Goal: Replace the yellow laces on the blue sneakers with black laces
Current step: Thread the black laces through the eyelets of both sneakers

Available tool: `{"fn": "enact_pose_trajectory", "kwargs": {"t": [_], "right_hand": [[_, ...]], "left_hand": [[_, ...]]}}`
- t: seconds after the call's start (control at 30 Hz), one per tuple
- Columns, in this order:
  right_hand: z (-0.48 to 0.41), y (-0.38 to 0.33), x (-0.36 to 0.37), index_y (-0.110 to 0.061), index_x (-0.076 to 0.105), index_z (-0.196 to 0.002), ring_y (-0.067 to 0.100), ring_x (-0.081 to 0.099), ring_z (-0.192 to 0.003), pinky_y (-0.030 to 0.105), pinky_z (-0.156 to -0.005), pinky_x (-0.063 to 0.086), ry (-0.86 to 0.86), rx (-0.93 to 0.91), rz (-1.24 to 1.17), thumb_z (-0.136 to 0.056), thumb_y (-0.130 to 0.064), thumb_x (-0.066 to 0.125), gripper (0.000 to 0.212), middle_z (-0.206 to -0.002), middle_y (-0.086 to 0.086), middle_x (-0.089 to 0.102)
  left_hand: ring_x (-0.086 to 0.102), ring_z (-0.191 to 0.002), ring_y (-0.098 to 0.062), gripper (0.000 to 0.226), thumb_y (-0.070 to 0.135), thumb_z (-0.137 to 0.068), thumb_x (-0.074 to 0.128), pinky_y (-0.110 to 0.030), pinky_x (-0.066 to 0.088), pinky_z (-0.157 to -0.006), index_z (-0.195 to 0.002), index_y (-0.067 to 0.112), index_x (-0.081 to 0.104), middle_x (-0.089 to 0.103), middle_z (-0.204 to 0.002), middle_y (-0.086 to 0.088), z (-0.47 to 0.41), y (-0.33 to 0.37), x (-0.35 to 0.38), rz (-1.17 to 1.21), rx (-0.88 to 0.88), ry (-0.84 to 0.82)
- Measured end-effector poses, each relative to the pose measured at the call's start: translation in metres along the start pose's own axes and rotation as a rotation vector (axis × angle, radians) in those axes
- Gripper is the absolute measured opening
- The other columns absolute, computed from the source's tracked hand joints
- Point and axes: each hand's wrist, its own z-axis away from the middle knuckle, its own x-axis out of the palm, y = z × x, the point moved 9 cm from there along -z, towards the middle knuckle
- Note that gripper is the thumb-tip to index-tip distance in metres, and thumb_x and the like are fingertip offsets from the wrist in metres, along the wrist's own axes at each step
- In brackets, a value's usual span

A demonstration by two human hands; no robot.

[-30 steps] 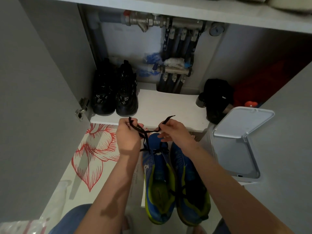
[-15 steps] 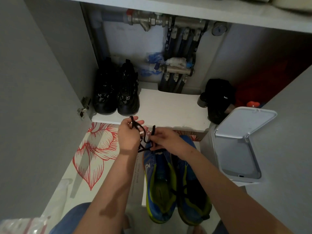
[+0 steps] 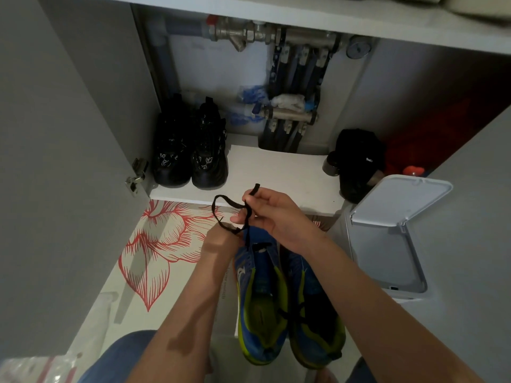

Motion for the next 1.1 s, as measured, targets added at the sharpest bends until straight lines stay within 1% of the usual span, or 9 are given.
{"fn": "enact_pose_trajectory", "kwargs": {"t": [0.1,0.23,0.37,0.57,0.67,0.87,0.97,1.03,1.1], "right_hand": [[0.001,-0.006,0.0,-0.008,0.059,-0.091,0.031,0.061,-0.088,0.046,-0.1,0.047,-0.011,-0.021,-0.05,-0.095,-0.004,0.046,0.014,-0.079,0.012,0.06],[0.002,-0.013,0.004,-0.006,0.057,-0.092,0.024,0.065,-0.081,0.044,-0.098,0.049,-0.026,-0.049,-0.103,-0.096,-0.004,0.045,0.013,-0.077,0.01,0.059],[0.003,-0.007,0.009,-0.001,0.055,-0.099,0.029,0.066,-0.097,0.037,-0.082,0.058,-0.076,-0.024,0.043,-0.096,-0.005,0.047,0.01,-0.094,0.017,0.065],[-0.001,-0.006,-0.012,-0.005,0.059,-0.106,0.023,0.061,-0.108,0.038,-0.076,0.059,0.063,-0.009,0.285,-0.093,-0.009,0.055,0.015,-0.125,0.01,0.059],[-0.003,0.001,-0.022,-0.008,0.059,-0.111,0.017,0.058,-0.109,0.034,-0.077,0.057,0.08,0.014,0.613,-0.094,-0.013,0.055,0.018,-0.118,0.007,0.062],[-0.003,0.006,-0.048,-0.013,0.054,-0.097,0.024,0.065,-0.096,0.04,-0.081,0.053,0.167,0.06,0.703,-0.097,-0.015,0.049,0.005,-0.103,0.012,0.066],[-0.001,0.032,-0.047,-0.014,0.051,-0.089,0.023,0.059,-0.09,0.031,-0.075,0.044,0.048,0.139,0.934,-0.097,-0.013,0.046,0.009,-0.095,0.009,0.062],[0.001,0.056,-0.045,-0.015,0.043,-0.079,0.02,0.049,-0.081,0.032,-0.071,0.037,-0.056,0.22,1.082,-0.097,-0.01,0.044,0.019,-0.082,0.004,0.051],[0.001,0.063,-0.049,-0.011,0.039,-0.081,0.017,0.042,-0.077,0.03,-0.067,0.031,-0.055,0.236,1.143,-0.098,-0.011,0.041,0.018,-0.079,0.004,0.043]], "left_hand": [[0.061,-0.102,-0.025,0.021,0.015,-0.093,0.054,-0.026,0.046,-0.079,-0.109,0.004,0.062,0.062,-0.109,-0.014,0.002,0.003,0.005,-0.228,0.033,-0.032],[0.06,-0.09,-0.022,0.031,0.023,-0.087,0.064,-0.019,0.041,-0.06,-0.109,0.002,0.064,0.061,-0.095,-0.012,0.002,-0.002,0.014,-0.257,0.063,-0.069],[0.067,-0.097,-0.028,0.026,0.014,-0.09,0.058,-0.034,0.055,-0.084,-0.113,0.002,0.062,0.067,-0.109,-0.016,-0.002,-0.009,0.012,-0.081,0.055,0.041],[0.062,-0.1,-0.023,0.035,0.024,-0.081,0.07,-0.026,0.047,-0.073,-0.11,0.007,0.06,0.063,-0.109,-0.01,-0.003,-0.004,0.02,-0.197,0.071,0.004],[0.062,-0.098,-0.024,0.034,0.028,-0.084,0.067,-0.025,0.04,-0.067,-0.108,0.004,0.061,0.064,-0.104,-0.012,-0.003,-0.006,0.02,-0.181,0.075,0.056],[0.067,-0.088,-0.032,0.026,0.013,-0.087,0.063,-0.037,0.058,-0.076,-0.104,-0.006,0.061,0.068,-0.098,-0.02,-0.012,-0.025,0.017,0.055,-0.053,0.084],[0.065,-0.069,-0.024,0.031,0.008,-0.095,0.05,-0.017,0.051,-0.046,-0.119,-0.011,0.053,0.063,-0.091,-0.016,-0.008,-0.027,0.018,0.248,-0.103,0.067],[0.063,-0.078,-0.019,0.034,0.018,-0.097,0.05,-0.01,0.045,-0.049,-0.123,-0.004,0.052,0.056,-0.085,-0.008,-0.004,-0.029,0.018,0.415,-0.174,0.07],[0.055,-0.086,-0.013,0.024,0.031,-0.096,0.051,-0.009,0.038,-0.052,-0.106,0.009,0.056,0.046,-0.079,-0.001,0.0,-0.037,0.01,0.533,-0.243,0.117]]}}
